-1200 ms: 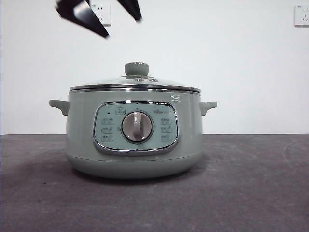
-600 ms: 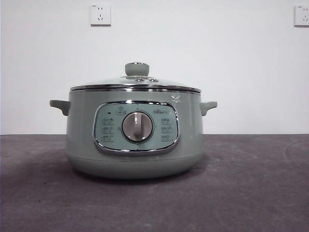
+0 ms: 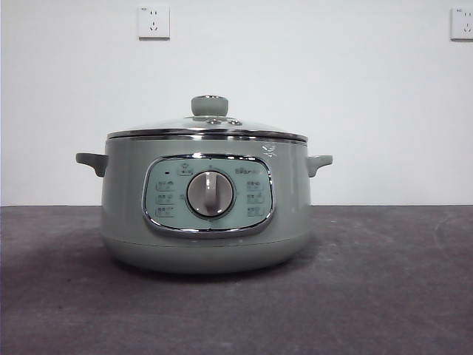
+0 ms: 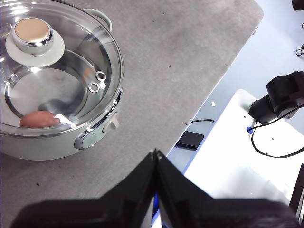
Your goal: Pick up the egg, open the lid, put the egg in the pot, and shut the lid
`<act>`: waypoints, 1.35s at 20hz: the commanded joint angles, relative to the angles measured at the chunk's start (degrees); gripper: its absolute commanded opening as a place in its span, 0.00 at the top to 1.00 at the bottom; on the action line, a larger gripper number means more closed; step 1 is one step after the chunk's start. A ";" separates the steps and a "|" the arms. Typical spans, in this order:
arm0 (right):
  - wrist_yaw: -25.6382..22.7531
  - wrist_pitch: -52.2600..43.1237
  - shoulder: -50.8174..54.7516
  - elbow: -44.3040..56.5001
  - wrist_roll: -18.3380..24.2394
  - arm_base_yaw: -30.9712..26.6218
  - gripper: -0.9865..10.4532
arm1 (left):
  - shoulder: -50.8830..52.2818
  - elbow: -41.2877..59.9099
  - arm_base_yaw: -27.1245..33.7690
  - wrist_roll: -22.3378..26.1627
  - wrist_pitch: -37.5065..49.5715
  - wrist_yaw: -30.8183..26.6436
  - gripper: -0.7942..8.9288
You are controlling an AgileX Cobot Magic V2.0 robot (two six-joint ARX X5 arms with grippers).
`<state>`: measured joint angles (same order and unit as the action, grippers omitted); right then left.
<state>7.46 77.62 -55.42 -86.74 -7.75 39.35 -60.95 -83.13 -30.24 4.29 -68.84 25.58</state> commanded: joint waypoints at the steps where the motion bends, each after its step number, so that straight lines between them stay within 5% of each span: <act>1: -0.50 0.92 0.37 0.09 -0.31 0.09 0.91 | 0.02 0.15 -0.11 0.00 0.17 -0.02 0.92; 12: -0.37 0.92 0.48 0.09 -0.31 0.09 0.91 | 0.24 0.15 0.00 0.50 3.43 -2.36 0.92; 16: -0.35 0.92 0.48 0.09 -0.31 0.09 0.91 | 4.02 0.94 7.32 8.87 22.67 -5.40 0.92; 19: -0.37 0.92 0.74 0.09 -0.31 0.09 0.91 | 12.02 8.09 14.67 9.42 39.91 -2.86 0.92; 23: -0.35 0.92 0.85 0.09 -0.31 0.09 0.91 | 27.02 30.34 25.33 9.14 61.24 -5.53 0.92; 27: -0.37 0.92 0.85 0.09 -0.31 0.09 0.91 | 40.74 51.41 30.62 4.52 69.16 -13.25 0.92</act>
<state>7.29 77.62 -54.72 -86.74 -7.75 39.35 -20.84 -33.32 0.25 10.55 -0.69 12.45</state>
